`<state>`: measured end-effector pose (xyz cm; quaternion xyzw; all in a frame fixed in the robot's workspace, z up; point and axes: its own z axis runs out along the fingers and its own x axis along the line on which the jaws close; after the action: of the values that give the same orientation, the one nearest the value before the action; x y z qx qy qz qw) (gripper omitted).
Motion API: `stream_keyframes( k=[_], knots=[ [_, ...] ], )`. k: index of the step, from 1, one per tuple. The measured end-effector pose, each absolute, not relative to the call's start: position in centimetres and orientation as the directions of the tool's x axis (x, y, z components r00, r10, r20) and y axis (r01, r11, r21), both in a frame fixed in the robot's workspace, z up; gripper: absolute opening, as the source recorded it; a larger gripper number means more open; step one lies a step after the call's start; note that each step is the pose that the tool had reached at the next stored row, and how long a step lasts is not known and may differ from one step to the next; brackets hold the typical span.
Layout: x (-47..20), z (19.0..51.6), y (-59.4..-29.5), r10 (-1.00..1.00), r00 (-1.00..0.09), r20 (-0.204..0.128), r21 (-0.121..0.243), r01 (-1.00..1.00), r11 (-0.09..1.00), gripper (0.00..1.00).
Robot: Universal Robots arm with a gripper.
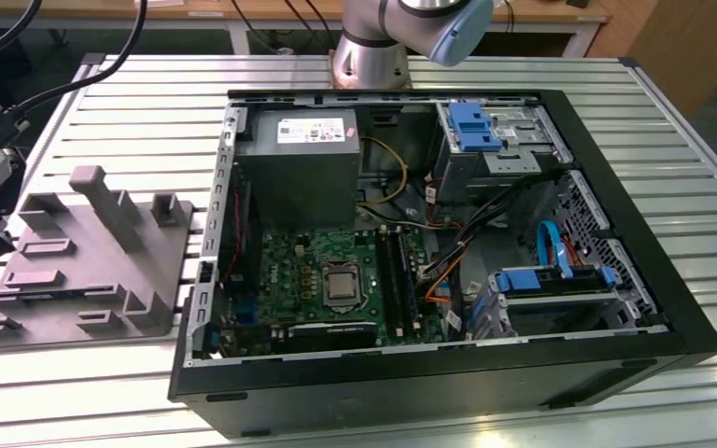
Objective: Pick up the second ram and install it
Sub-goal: 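Pick up the second ram and move it above second insertion slot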
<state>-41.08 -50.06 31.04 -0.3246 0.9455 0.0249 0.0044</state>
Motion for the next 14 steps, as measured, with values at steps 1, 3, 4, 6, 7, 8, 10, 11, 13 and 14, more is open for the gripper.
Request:
stream_keyframes(
  k=[1,3,4,6,7,8,10,11,13,14],
  knots=[
    [-41.09,30.99,-50.06,-0.628,-0.778,-0.024,0.044,-0.628,0.777,0.10],
    [-41.09,30.91,-50.06,-0.657,-0.754,-0.024,0.044,-0.657,0.753,0.10],
    [-41.09,30.86,-50.06,-0.670,-0.742,-0.024,0.044,-0.670,0.741,0.10],
    [-41.09,30.78,-50.06,-0.696,-0.717,-0.025,0.044,-0.697,0.716,0.10],
    [-41.09,30.73,-50.06,-0.709,-0.705,-0.025,0.044,-0.709,0.703,0.10],
    [-41.09,30.69,-50.06,-0.722,-0.692,-0.025,0.044,-0.722,0.691,0.10],
    [-41.09,30.60,-50.06,-0.747,-0.664,-0.025,0.044,-0.747,0.663,0.10],
    [-41.09,30.56,-50.06,-0.759,-0.651,-0.024,0.044,-0.759,0.649,0.10],
    [-41.09,30.48,-50.06,-0.782,-0.623,-0.024,0.044,-0.782,0.622,0.10],
    [-41.09,30.43,-50.06,-0.793,-0.609,-0.024,0.044,-0.793,0.608,0.10]
  ],
)
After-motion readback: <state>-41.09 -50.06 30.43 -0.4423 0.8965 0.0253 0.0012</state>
